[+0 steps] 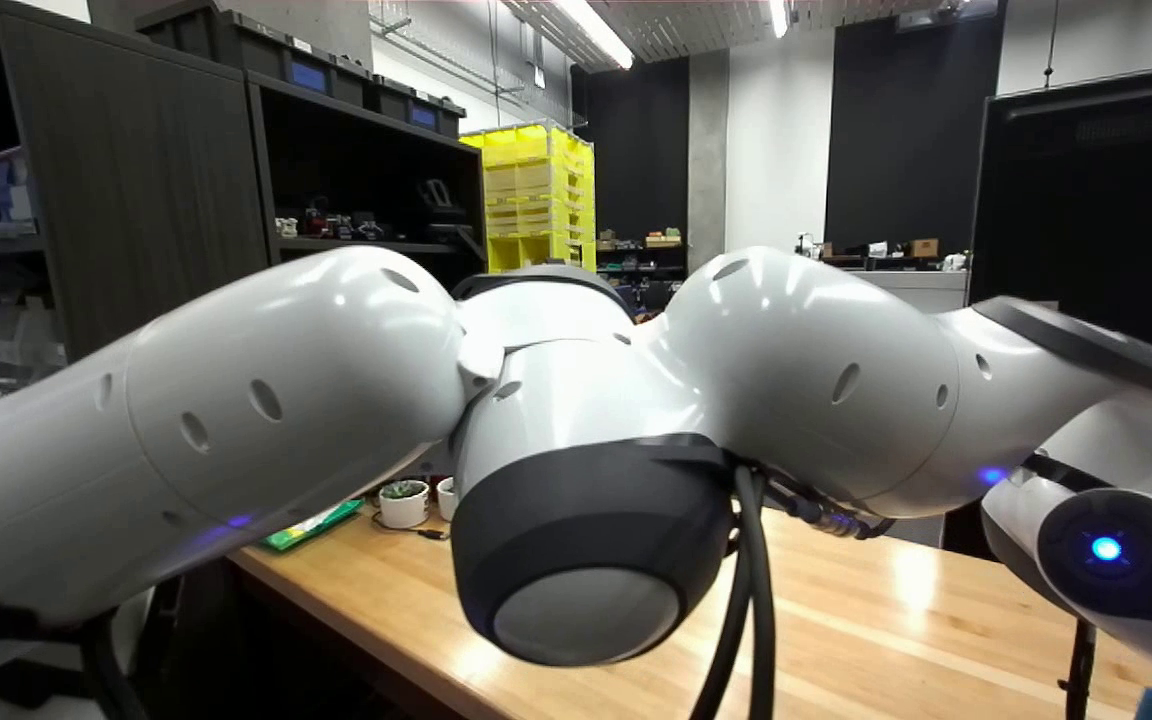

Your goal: Pick up the blue cup and move it to the left

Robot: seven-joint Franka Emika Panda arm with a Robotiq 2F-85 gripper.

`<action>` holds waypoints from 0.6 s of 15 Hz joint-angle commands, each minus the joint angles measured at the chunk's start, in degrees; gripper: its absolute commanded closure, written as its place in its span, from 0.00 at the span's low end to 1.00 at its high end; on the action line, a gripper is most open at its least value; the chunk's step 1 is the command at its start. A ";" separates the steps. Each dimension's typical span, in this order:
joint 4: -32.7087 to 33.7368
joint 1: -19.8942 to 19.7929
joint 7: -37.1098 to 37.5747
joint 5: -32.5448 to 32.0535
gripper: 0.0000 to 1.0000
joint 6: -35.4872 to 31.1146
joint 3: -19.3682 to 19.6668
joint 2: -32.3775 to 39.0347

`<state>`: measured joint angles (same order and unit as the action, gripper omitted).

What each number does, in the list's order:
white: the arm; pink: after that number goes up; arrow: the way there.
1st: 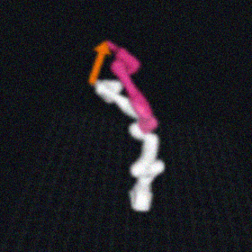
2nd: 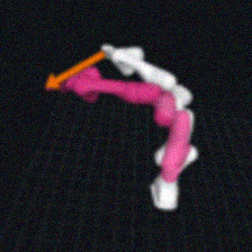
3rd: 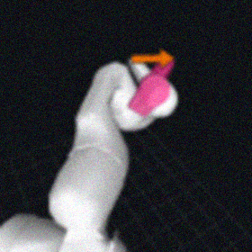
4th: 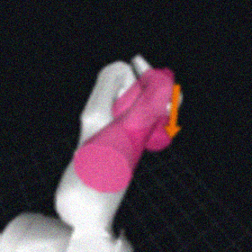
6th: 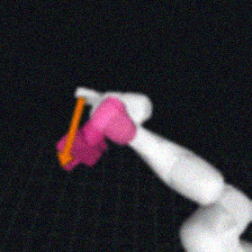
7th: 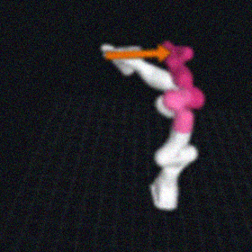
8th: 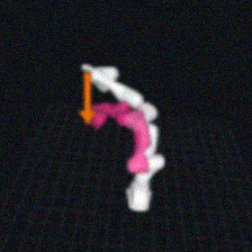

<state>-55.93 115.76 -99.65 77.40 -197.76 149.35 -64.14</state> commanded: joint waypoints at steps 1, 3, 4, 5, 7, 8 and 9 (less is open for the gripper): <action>3.37 1.38 0.60 -0.79 0.00 -0.05 -0.01 0.25; 5.04 1.86 0.73 -1.23 0.00 0.20 -0.03 0.09; 5.86 2.08 0.74 -1.39 0.00 0.36 -0.04 -0.02; 6.67 2.30 0.67 -1.61 0.00 0.51 -0.12 -0.11; 7.69 2.01 2.15 -5.72 0.00 0.66 -1.67 -0.53; 7.90 1.72 3.73 -8.41 0.00 0.91 -2.84 -0.74; 8.70 1.87 3.46 -9.00 0.00 1.31 -2.98 -0.95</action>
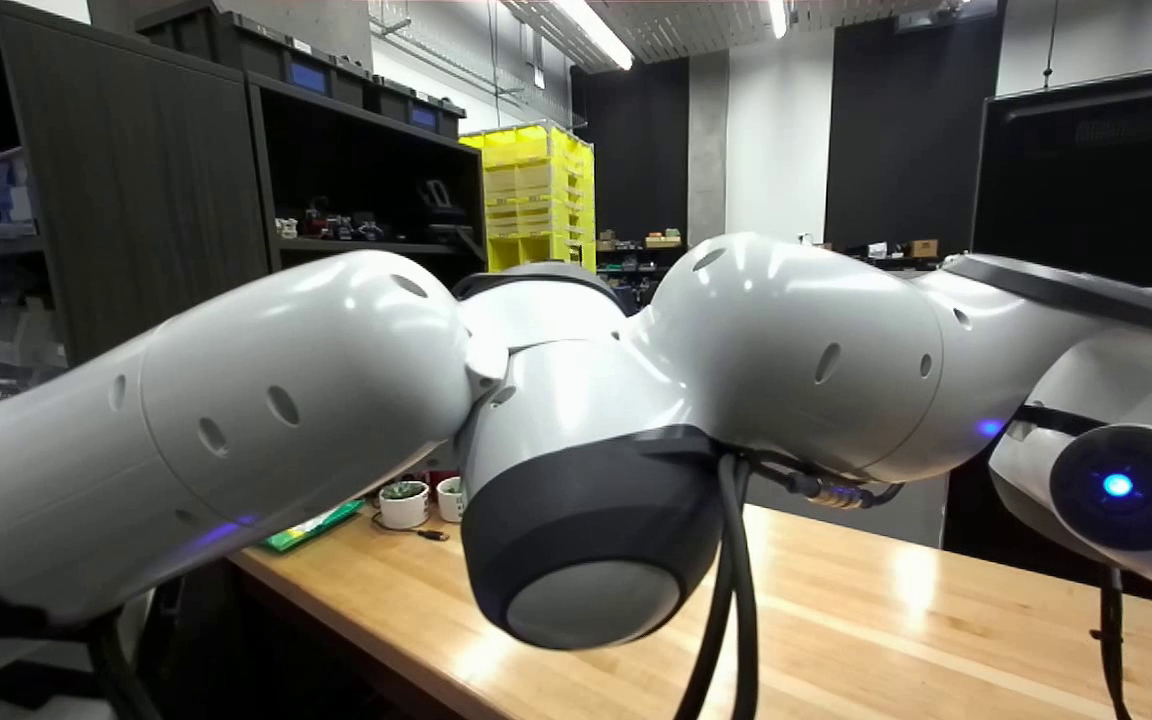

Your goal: Pick up the blue cup and move it to the left

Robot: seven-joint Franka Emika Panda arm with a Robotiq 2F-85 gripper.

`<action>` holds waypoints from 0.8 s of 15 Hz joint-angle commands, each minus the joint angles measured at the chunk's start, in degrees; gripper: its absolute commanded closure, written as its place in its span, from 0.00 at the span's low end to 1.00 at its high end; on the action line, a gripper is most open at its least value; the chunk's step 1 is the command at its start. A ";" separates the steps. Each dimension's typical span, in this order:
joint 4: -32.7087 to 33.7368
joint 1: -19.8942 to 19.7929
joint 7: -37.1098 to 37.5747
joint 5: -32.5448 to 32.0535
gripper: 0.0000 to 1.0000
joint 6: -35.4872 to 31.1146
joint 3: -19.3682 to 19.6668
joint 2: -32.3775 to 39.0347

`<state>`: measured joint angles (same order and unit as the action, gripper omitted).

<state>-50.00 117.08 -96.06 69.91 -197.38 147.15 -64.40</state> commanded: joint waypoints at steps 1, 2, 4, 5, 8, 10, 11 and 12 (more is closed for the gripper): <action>-0.18 -1.99 5.93 -11.95 0.00 -0.48 -5.45 -0.72; 3.67 0.26 0.98 -6.24 0.00 1.42 -2.63 -0.99; 0.26 -2.42 8.99 -18.84 0.00 0.19 -7.68 -0.79; 0.40 -2.72 10.50 -22.65 0.00 0.43 -8.71 -1.05; -1.07 -4.14 18.44 -35.92 0.00 0.61 -12.10 -1.63; -1.18 -4.65 12.87 -33.79 0.00 1.27 -14.63 -0.90; -2.75 -5.22 12.46 -34.03 0.00 1.20 -15.15 0.00; -3.88 -5.76 12.17 -34.86 0.00 0.93 -15.97 0.59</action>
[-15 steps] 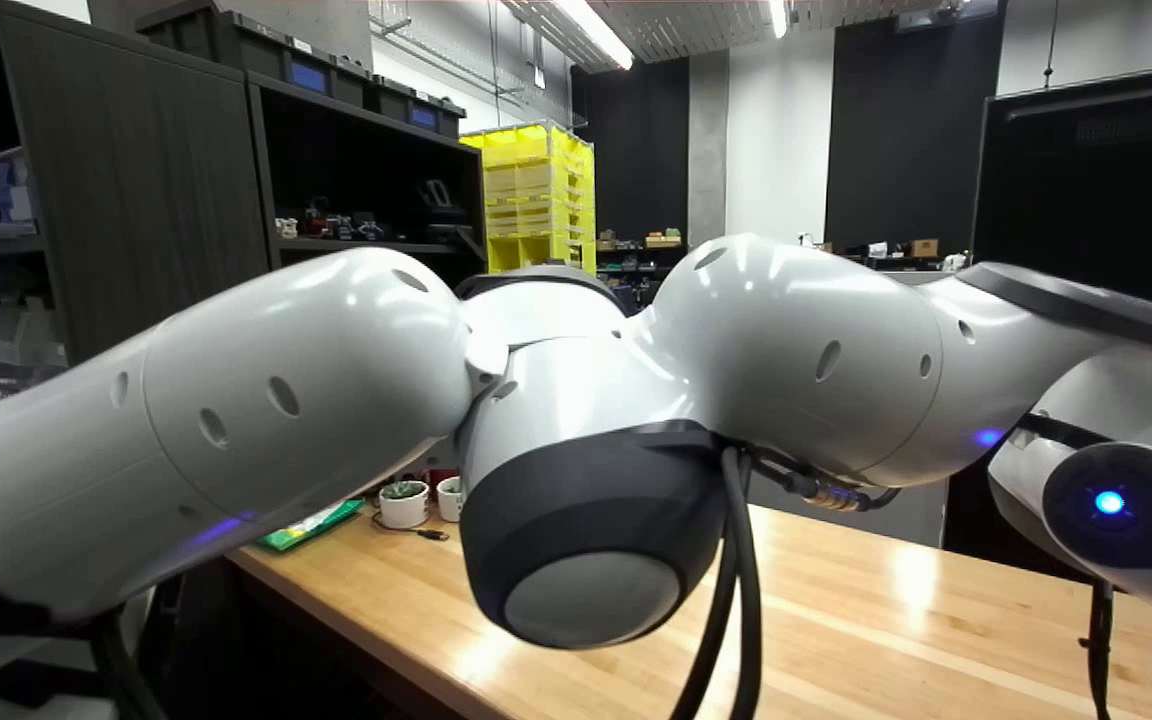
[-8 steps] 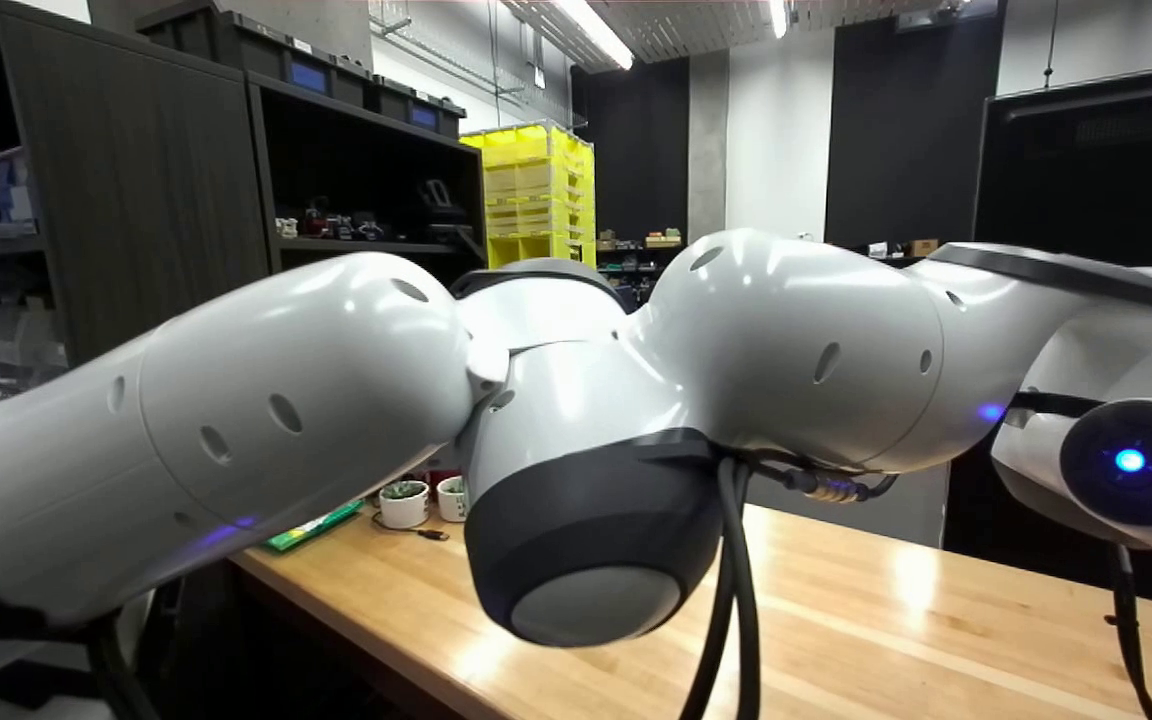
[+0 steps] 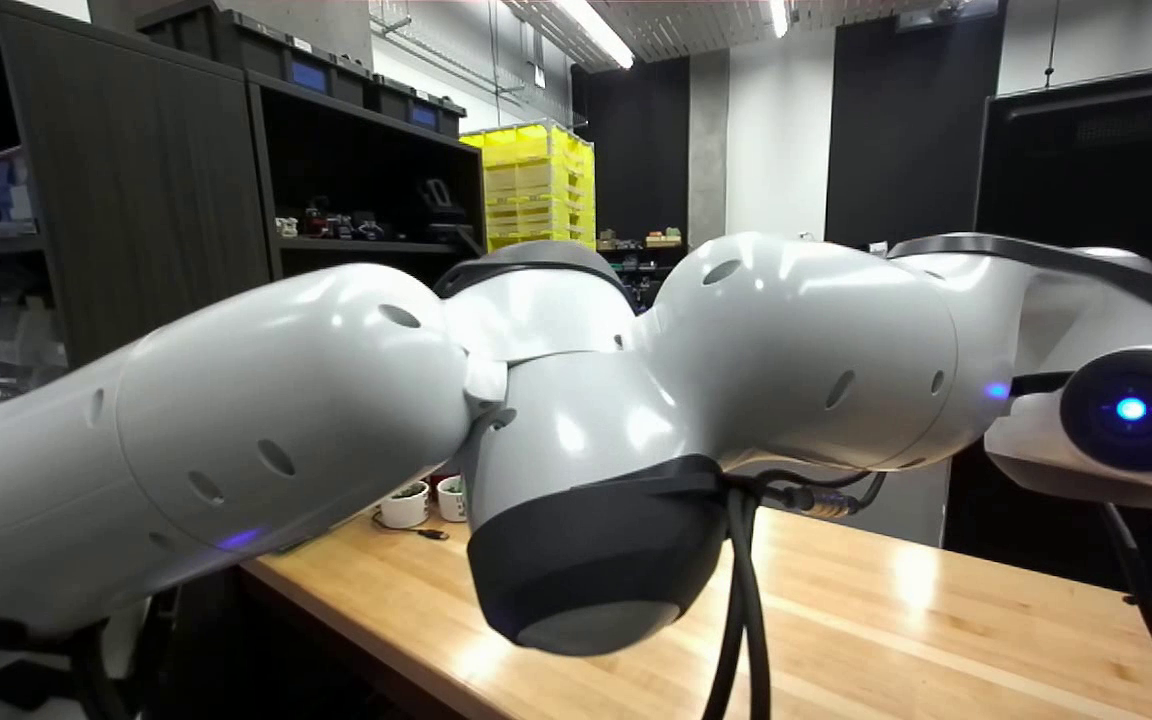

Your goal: Pick up the blue cup and move it to the left

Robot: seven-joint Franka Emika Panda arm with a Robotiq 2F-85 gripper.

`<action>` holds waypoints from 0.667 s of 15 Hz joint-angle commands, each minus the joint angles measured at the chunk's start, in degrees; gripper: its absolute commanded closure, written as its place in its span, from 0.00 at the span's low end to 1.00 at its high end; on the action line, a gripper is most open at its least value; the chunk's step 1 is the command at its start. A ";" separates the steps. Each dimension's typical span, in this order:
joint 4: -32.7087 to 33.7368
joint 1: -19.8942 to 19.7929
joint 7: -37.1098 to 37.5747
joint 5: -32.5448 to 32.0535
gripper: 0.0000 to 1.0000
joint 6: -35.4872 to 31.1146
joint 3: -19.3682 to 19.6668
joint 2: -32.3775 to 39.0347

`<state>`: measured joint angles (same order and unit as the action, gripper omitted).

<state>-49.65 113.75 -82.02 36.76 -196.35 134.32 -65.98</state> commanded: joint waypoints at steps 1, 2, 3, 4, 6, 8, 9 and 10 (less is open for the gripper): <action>-5.46 -2.91 -2.29 -2.11 0.00 -0.42 -3.45 2.78; -6.57 -3.44 -2.82 -2.81 0.00 -0.46 -4.12 3.32; -7.64 -3.92 -3.33 -3.46 0.00 -0.61 -4.75 3.81; -8.55 -4.41 -3.76 -4.10 0.00 -0.79 -5.39 4.16; -10.81 -5.53 -4.59 -5.62 0.00 -1.26 -6.78 5.10; -12.97 -6.76 -5.29 -7.22 0.00 -1.66 -8.29 5.83; -14.44 -7.33 -5.70 -7.78 0.00 -1.92 -8.52 6.46; -15.56 -7.98 -5.99 -8.36 0.00 -2.13 -9.18 6.79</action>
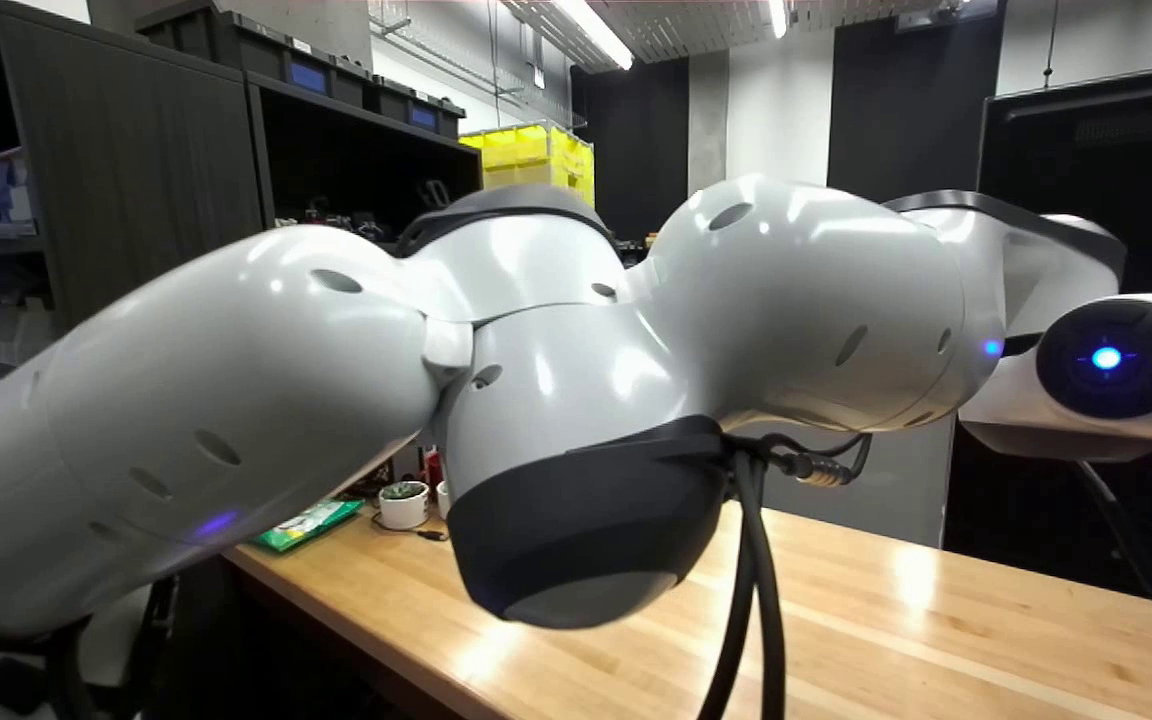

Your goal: Pick up the blue cup and move it to the left

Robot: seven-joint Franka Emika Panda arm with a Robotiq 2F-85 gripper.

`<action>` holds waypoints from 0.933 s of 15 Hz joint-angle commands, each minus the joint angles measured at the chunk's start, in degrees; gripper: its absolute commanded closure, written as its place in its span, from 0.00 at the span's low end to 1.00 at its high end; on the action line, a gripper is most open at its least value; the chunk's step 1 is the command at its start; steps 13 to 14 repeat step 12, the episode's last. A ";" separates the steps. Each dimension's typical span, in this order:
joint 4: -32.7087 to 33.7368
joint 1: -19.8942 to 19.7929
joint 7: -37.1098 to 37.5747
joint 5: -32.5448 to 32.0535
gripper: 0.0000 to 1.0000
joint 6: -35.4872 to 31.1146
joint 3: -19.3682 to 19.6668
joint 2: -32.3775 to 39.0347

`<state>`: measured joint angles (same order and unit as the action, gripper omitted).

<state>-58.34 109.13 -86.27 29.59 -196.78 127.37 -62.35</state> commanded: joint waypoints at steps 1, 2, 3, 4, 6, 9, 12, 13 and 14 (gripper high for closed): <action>-8.26 -4.10 -2.07 -1.87 0.00 -1.90 -2.80 3.57; -9.75 -4.91 -2.48 -2.53 0.00 -2.09 -3.35 4.07; -10.83 -5.68 -2.91 -3.66 0.00 -2.63 -4.36 4.12; -10.38 -4.69 4.92 -9.42 0.00 -1.18 -0.36 4.80; -11.63 -5.35 7.93 -14.10 0.00 -0.85 0.27 5.30; -9.04 -4.66 4.50 -12.18 0.00 -1.01 -1.51 2.73; -11.30 -5.29 10.88 -17.19 0.00 -1.24 0.38 3.71; -11.30 -5.29 10.88 -17.19 0.00 -1.24 0.38 3.71; -11.30 -5.29 10.88 -17.19 0.00 -1.24 0.38 3.71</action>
